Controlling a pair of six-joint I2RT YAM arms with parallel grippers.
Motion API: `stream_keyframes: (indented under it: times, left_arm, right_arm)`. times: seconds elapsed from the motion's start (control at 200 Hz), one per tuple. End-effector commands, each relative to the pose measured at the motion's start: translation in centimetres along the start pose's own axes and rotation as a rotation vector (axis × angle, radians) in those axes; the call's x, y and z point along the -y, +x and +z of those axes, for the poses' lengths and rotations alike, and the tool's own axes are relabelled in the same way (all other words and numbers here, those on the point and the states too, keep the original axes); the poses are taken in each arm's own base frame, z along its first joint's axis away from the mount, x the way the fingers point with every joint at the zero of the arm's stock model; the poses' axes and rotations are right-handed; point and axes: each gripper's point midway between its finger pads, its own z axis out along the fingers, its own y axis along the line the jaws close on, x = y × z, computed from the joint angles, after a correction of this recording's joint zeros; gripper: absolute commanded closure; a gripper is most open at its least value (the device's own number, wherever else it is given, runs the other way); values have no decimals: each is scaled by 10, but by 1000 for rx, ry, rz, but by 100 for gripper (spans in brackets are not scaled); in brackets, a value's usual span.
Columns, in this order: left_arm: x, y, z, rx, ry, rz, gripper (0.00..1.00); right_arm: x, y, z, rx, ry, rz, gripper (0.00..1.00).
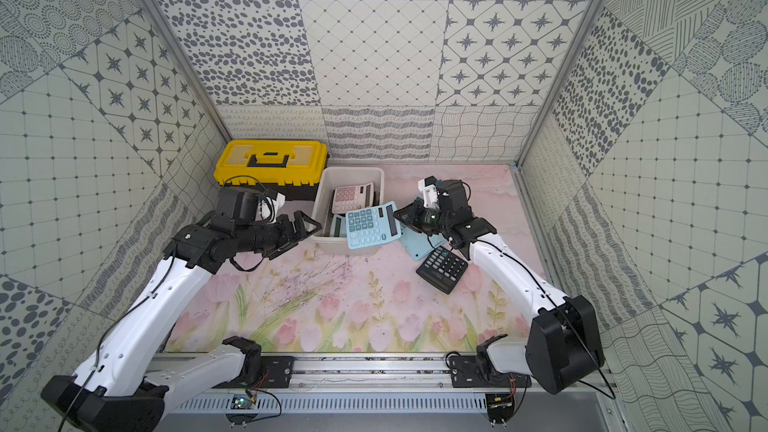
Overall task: Put the calculator in the storage box
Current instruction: Place the calculator in the storage box.
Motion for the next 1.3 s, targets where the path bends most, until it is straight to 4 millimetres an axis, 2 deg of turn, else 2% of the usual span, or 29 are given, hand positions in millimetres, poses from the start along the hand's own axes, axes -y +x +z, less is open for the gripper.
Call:
stream_keyframes:
  times: [0.0,0.205,0.42,0.755,0.915,1.021,1.296]
  left_arm:
    - [-16,-1,-2,41,-49,-12,0]
    - [-17,5,-1,43,-25,-24,0]
    - [-16,7,-1,48,-5,-33,0]
    - [-21,11,1,50,-11,-36,0]
    - [-21,10,1,49,-7,-37,0]
    - [-20,11,1,47,-4,-39,0]
    - [-21,13,4,39,3,-48,0]
  right_arm:
    - [-25,-27,3,128,32,-14,100]
    - [-27,-28,28,148,154,0,100]
    - [-32,-20,63,130,193,-17,100]
    - [-23,-9,109,105,265,-6,100]
    - [-18,-10,118,126,287,19,100]
    - [-6,-6,121,139,322,50,100]
    - [17,17,132,127,431,105,100]
